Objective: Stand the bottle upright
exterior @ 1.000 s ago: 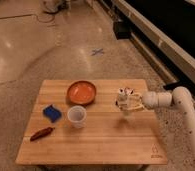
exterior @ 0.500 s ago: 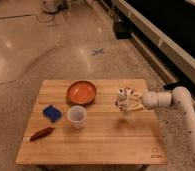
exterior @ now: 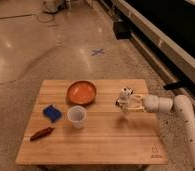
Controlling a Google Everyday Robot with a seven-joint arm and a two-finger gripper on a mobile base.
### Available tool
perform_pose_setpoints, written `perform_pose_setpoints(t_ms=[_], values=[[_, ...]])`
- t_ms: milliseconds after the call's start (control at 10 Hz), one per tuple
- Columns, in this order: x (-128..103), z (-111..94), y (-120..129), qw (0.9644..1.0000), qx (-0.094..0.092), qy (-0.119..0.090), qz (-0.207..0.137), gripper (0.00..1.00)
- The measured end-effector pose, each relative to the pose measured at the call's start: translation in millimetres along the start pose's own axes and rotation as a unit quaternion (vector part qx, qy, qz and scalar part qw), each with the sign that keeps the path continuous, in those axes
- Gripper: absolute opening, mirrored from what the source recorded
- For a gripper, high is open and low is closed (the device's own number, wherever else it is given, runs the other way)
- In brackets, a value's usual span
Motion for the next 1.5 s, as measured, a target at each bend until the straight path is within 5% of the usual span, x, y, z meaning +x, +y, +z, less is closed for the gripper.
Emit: perform_pose_setpoints(t_ms=[600, 800, 1300, 1500], values=[[23.4, 2.5, 22.5, 0.9993, 0.028, -0.018, 0.016, 0.04], [32.5, 1.8, 25.7, 0.9982, 0.044, -0.029, 0.028, 0.23], [49.0, 11.0, 40.9, 0.9969, 0.045, -0.04, 0.05, 0.73], [51.1, 10.9, 42.0, 0.9966, 0.048, -0.042, 0.053, 0.8]])
